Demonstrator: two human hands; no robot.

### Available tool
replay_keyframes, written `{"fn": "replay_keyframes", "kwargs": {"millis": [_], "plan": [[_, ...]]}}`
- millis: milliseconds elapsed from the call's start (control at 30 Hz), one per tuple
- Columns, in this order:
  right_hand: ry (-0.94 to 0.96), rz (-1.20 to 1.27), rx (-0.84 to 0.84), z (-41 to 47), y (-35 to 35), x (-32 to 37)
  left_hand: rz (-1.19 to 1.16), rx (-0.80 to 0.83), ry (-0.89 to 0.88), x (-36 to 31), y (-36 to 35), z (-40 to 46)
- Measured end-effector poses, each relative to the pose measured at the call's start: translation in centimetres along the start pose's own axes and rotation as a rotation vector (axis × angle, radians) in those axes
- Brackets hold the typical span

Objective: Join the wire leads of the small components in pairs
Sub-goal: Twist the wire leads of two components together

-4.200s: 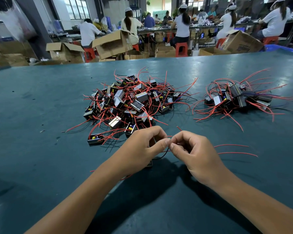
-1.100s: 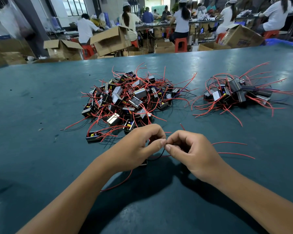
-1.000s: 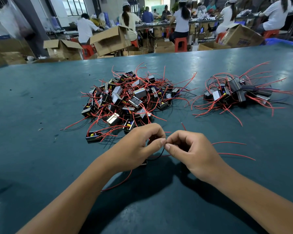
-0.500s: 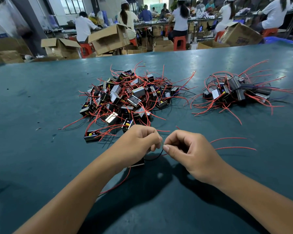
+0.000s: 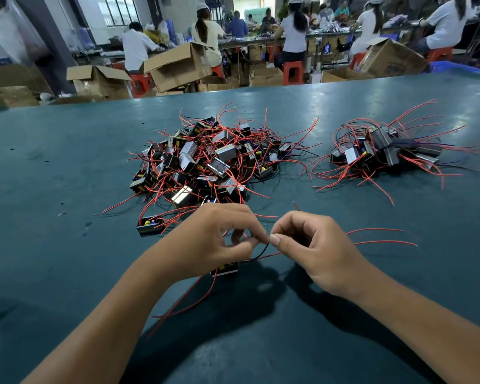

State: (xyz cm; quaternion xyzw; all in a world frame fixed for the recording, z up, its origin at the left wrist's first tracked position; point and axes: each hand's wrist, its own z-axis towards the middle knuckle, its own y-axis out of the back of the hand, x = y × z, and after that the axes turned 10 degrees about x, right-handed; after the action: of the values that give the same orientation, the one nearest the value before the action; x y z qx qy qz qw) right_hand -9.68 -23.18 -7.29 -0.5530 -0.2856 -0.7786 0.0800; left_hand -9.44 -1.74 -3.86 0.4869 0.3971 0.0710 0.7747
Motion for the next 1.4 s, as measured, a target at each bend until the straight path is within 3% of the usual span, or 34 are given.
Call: {"fn": "replay_keyframes", "kwargs": {"millis": [333, 967, 1167, 1400], "plan": [[0.004, 0.023, 0.044, -0.02, -0.01, -0.13, 0.168, -0.189, -0.115, 0.91, -0.01, 0.25], [0.03, 0.047, 0.063, 0.06, 0.15, -0.14, 0.216, -0.191, -0.159, 0.83, -0.38, 0.24], [0.029, 0.008, 0.09, -0.18, 0.12, -0.29, 0.389, -0.147, -0.191, 0.44, -0.09, 0.32], [0.044, 0.004, 0.064, -0.32, -0.26, -0.36, 0.408, -0.086, -0.151, 0.24, -0.18, 0.19]]}}
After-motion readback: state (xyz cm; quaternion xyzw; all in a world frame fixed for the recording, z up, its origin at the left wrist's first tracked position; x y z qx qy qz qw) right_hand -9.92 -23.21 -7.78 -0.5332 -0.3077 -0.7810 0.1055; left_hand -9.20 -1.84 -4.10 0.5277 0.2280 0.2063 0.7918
